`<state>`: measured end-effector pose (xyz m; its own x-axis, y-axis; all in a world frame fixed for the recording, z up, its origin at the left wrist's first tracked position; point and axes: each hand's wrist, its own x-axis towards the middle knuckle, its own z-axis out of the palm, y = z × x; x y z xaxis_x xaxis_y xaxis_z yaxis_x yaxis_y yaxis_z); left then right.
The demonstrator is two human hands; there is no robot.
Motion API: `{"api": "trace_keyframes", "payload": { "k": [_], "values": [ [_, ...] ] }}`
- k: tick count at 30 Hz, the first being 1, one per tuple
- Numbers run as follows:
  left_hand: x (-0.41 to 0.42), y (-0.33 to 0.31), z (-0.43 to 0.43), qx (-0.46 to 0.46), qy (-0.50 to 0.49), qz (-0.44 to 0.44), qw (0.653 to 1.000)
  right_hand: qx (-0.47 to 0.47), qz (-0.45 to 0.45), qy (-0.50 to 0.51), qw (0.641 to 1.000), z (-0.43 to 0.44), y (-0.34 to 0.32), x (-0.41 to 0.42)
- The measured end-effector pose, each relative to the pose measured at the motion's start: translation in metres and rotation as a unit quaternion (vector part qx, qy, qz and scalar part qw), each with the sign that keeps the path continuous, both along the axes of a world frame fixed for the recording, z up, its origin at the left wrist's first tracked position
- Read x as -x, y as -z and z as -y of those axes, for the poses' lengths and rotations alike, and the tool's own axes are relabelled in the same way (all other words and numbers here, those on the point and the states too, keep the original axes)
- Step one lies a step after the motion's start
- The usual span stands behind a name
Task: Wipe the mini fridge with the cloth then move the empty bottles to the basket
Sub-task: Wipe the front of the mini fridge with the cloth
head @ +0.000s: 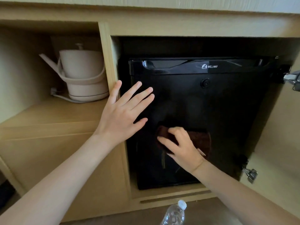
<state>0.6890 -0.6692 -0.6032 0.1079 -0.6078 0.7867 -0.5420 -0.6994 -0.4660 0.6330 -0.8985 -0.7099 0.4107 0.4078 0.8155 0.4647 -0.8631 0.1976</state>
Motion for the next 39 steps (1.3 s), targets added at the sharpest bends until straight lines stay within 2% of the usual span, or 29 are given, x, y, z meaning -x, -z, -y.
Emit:
{"api": "trace_keyframes", "payload": {
  "k": [2,3,4,6,8,9,12,15,17,18,20,22,24,25,26,28,30,33,35,37,39],
  "values": [
    [0.002,0.003,-0.001,0.002,-0.004,-0.009,1.000,0.111,-0.061,-0.003,0.992,0.007,0.006,0.006],
    [0.002,0.003,-0.001,0.004,-0.006,-0.011,1.000,0.123,-0.064,-0.006,0.990,0.010,0.001,0.005],
    [0.002,0.003,-0.001,0.005,-0.005,-0.013,1.000,0.100,-0.054,-0.011,0.993,0.011,-0.007,0.004],
    [0.000,0.002,0.000,0.007,-0.004,-0.013,1.000,-0.038,-0.004,-0.012,0.999,0.011,-0.031,0.001],
    [-0.001,0.002,-0.001,0.010,-0.006,-0.010,1.000,-0.162,0.058,-0.007,0.985,0.008,-0.056,-0.006],
    [-0.001,0.002,-0.001,0.010,-0.008,-0.007,1.000,-0.187,0.074,-0.003,0.980,0.004,-0.061,-0.009],
    [-0.003,0.003,0.000,0.009,-0.012,-0.005,1.000,-0.149,0.053,-0.002,0.987,-0.010,-0.036,-0.013],
    [-0.003,0.004,0.000,0.005,-0.019,-0.005,1.000,-0.068,-0.130,-0.081,0.986,-0.014,0.016,-0.007],
    [-0.001,0.004,0.001,0.004,-0.020,-0.006,1.000,0.036,-0.168,-0.087,0.981,-0.010,0.033,-0.004],
    [0.000,0.003,0.001,0.002,-0.019,-0.006,1.000,0.063,-0.152,-0.073,0.984,-0.009,0.030,-0.003],
    [0.000,0.003,0.000,0.002,-0.018,-0.004,1.000,-0.051,-0.123,-0.075,0.988,-0.008,0.013,-0.004],
    [-0.001,0.002,0.000,0.003,-0.019,0.000,1.000,-0.122,-0.021,-0.042,0.991,-0.007,-0.013,-0.011],
    [-0.001,0.003,0.000,0.004,-0.021,0.001,1.000,-0.088,0.051,-0.019,0.995,-0.005,-0.028,-0.018],
    [-0.002,0.003,0.001,0.003,-0.021,0.001,1.000,-0.090,0.050,-0.013,0.995,-0.008,-0.027,-0.017],
    [-0.002,0.003,0.001,0.002,-0.021,0.001,1.000,-0.082,0.030,0.000,0.996,-0.012,-0.021,-0.016],
    [-0.002,0.004,0.001,0.004,-0.024,-0.001,1.000,-0.096,-0.085,-0.042,0.991,-0.018,0.004,-0.012],
    [0.000,0.004,0.001,0.007,-0.024,-0.002,1.000,-0.049,-0.173,-0.090,0.980,-0.018,0.033,-0.007],
    [0.002,0.001,0.000,0.002,-0.019,-0.004,1.000,0.001,-0.231,-0.085,0.969,-0.011,0.047,-0.004],
    [0.002,-0.003,-0.003,-0.012,-0.008,-0.001,1.000,-0.010,-0.216,-0.070,0.974,-0.013,0.034,-0.002],
    [0.001,-0.007,-0.007,-0.027,0.004,0.004,1.000,-0.022,-0.136,-0.036,0.990,-0.022,0.012,-0.004],
    [0.000,-0.009,-0.010,-0.031,0.009,0.003,0.999,-0.043,-0.039,-0.050,0.997,-0.031,-0.004,-0.010]
  ]
}}
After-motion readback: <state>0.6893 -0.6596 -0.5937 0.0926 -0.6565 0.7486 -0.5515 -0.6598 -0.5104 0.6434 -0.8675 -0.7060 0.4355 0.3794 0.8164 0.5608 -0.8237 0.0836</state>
